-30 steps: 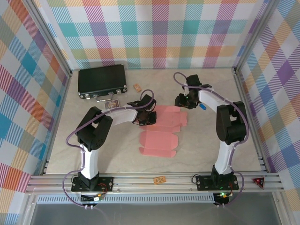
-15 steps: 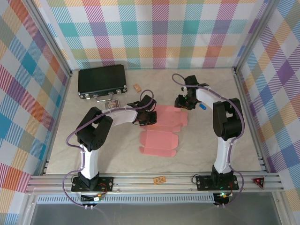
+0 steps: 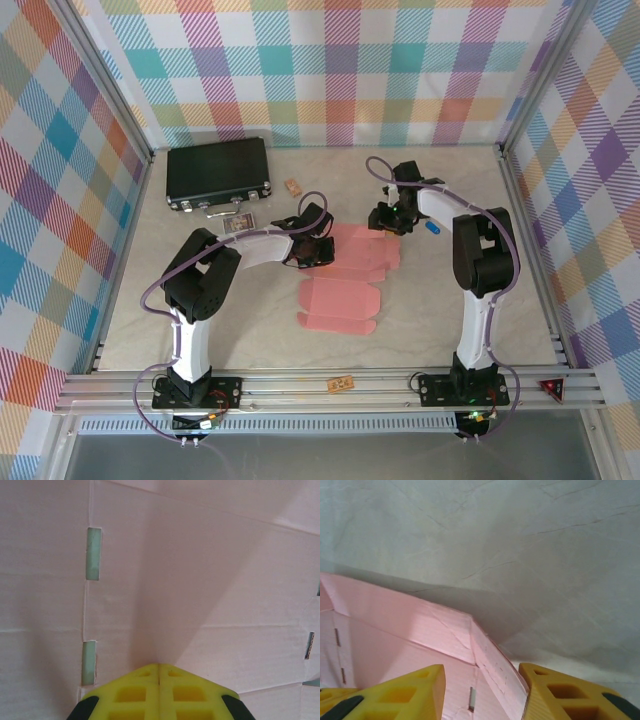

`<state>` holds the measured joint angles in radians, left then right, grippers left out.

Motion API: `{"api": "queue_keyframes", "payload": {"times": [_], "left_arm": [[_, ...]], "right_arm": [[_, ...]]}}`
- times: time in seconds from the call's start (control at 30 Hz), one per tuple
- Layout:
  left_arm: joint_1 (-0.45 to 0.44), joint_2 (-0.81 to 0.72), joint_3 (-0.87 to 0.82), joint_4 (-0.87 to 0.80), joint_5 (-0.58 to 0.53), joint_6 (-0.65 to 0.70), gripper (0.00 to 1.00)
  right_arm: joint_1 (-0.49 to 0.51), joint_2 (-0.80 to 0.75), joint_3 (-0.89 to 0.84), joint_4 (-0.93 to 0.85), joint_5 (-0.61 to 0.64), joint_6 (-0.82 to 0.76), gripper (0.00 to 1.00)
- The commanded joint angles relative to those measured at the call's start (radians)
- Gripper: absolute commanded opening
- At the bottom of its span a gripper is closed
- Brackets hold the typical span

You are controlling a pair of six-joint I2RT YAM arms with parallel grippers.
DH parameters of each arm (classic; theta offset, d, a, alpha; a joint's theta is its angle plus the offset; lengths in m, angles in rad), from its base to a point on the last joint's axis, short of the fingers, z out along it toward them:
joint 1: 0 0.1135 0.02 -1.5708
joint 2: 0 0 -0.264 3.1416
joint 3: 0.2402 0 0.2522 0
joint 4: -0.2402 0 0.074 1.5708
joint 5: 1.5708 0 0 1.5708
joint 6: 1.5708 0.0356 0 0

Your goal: Fold the paper box

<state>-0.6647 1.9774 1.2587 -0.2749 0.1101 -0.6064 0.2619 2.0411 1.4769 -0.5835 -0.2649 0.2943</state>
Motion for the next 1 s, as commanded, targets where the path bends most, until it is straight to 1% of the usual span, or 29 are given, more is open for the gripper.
{"api": "queue_keyframes", "payload": {"times": [0.0, 0.23, 0.63, 0.83, 0.97], "left_arm": [[-0.013, 0.028, -0.042, -0.059, -0.018, -0.003, 0.0], [-0.013, 0.031, -0.042, -0.058, -0.014, 0.0, 0.0], [-0.014, 0.038, -0.041, -0.056, -0.007, 0.004, 0.0], [-0.013, 0.032, -0.036, -0.064, -0.003, 0.011, 0.0], [-0.013, 0.02, -0.016, -0.064, 0.03, 0.015, 0.0]], "right_arm": [[-0.002, -0.039, 0.012, 0.019, -0.076, -0.029, 0.43], [0.014, -0.027, 0.019, 0.034, -0.149, -0.049, 0.42], [0.031, 0.023, 0.029, 0.067, -0.213, -0.015, 0.44], [0.031, 0.02, 0.036, 0.067, -0.191, -0.007, 0.44], [0.031, -0.05, 0.02, 0.062, -0.132, -0.006, 0.44]]}}
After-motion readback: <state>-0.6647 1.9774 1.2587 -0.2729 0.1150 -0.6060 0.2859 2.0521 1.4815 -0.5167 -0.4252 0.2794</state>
